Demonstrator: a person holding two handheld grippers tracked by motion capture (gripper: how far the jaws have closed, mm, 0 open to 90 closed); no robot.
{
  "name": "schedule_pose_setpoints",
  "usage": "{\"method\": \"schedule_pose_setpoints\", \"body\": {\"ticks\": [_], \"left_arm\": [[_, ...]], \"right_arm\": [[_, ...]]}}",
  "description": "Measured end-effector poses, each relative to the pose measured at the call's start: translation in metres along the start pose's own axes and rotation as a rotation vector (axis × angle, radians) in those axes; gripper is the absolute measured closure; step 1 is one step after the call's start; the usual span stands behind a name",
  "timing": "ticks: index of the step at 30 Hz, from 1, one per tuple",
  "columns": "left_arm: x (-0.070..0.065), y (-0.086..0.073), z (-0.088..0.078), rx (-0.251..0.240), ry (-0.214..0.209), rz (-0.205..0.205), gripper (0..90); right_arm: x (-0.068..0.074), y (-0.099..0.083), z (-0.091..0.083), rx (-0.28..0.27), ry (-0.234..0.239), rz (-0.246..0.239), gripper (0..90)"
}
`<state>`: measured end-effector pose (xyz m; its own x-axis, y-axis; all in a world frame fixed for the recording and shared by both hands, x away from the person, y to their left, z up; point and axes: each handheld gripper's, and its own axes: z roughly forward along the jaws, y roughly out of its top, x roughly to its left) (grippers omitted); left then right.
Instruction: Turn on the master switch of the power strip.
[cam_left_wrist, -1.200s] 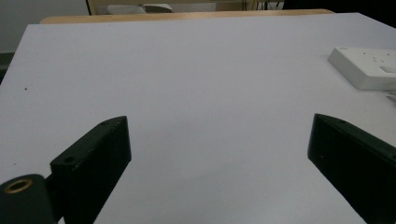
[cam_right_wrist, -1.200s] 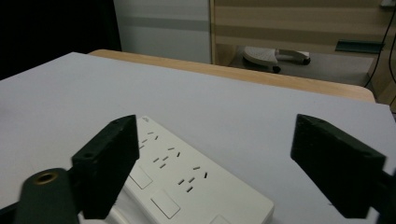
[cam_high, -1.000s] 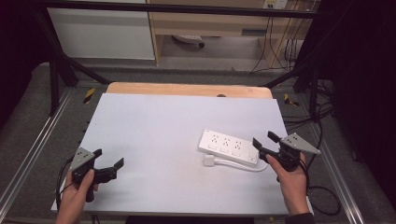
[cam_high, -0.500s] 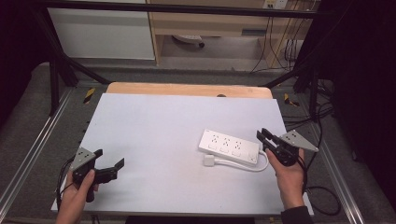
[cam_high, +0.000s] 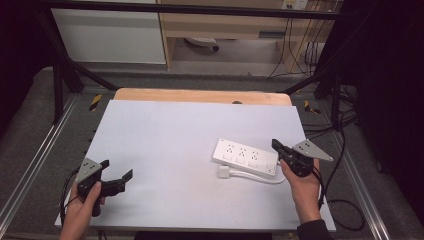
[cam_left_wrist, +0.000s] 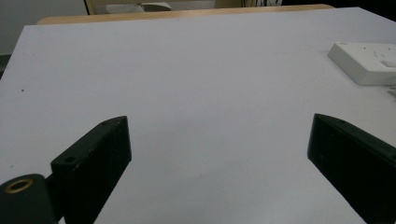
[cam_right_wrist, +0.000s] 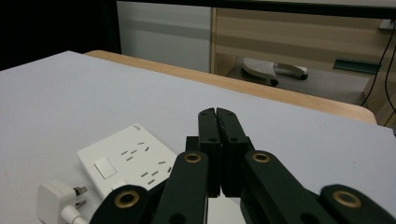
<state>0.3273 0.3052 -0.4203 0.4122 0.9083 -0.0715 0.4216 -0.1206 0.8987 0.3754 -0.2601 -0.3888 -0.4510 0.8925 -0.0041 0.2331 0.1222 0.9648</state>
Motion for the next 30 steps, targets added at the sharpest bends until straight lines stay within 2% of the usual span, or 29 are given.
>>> {"method": "schedule_pose_setpoints", "body": {"ticks": [30], "left_arm": [[0.0, 0.0, -0.001, -0.005, -0.004, 0.001, 6.3]], "right_arm": [[0.01, -0.016, 0.016, 0.092, 0.046, 0.002, 90.0]]}}
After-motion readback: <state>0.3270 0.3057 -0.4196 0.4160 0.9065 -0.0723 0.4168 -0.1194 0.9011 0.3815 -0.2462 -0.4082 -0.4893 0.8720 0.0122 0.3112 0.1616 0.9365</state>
